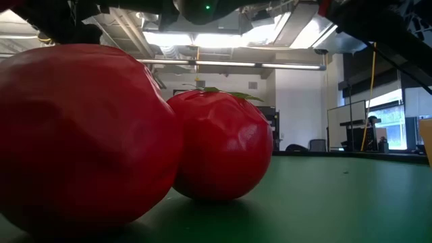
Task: Sort produce into baskets
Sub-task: Put the tomato into the pink bin
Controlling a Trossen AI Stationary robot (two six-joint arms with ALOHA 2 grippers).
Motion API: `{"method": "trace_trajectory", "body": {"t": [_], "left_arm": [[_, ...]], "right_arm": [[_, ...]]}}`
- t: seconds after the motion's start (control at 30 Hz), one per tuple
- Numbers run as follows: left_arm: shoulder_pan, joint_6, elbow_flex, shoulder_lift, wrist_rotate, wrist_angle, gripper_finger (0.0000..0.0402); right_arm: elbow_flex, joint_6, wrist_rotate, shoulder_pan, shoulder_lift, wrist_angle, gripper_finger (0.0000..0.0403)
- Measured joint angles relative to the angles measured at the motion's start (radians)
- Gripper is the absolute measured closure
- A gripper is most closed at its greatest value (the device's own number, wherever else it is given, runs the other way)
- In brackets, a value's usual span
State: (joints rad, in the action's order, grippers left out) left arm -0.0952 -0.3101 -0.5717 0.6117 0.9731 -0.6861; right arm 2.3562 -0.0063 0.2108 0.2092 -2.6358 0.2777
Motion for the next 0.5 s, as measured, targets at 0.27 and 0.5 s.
{"method": "trace_trajectory", "body": {"t": [0.27,0.5], "left_arm": [[0.016,0.078,-0.109,-0.035,-0.079,-0.005,0.0192],[0.065,0.081,-0.145,-0.114,-0.216,-0.016,0.0192]], "right_arm": [[0.000,0.001,0.000,0.000,-0.014,0.033,0.0113],[0.000,0.006,-0.070,0.000,-0.038,0.109,0.0113]]}}
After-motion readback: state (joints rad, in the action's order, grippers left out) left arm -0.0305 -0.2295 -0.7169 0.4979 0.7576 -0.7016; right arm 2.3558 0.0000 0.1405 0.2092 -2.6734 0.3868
